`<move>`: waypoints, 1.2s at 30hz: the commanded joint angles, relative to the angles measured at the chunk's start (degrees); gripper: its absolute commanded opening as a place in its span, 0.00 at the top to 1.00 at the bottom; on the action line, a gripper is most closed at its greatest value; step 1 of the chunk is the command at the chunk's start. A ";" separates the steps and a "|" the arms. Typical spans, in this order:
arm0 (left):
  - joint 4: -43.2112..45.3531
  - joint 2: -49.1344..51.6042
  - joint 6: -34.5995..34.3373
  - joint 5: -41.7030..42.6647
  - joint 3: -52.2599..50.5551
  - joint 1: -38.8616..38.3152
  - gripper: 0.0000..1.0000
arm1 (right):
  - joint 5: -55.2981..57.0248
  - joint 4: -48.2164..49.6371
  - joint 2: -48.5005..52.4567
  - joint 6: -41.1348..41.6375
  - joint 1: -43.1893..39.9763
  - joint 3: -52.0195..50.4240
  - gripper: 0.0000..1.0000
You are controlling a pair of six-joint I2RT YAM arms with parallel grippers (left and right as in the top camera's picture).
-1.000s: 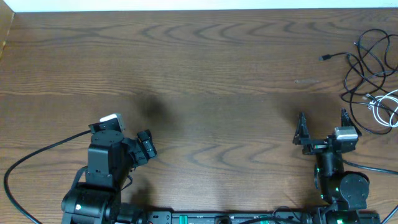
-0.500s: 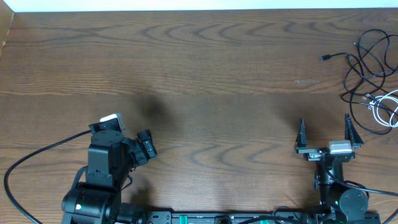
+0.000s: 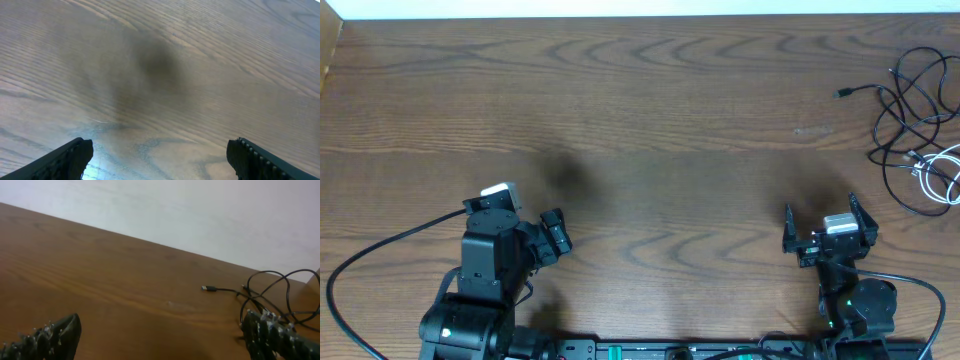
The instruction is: Untangle cables
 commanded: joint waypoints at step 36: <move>3.98 -12.07 6.95 -0.46 -7.17 0.46 0.09 | -0.61 -0.24 -0.39 0.46 -0.15 -0.07 0.01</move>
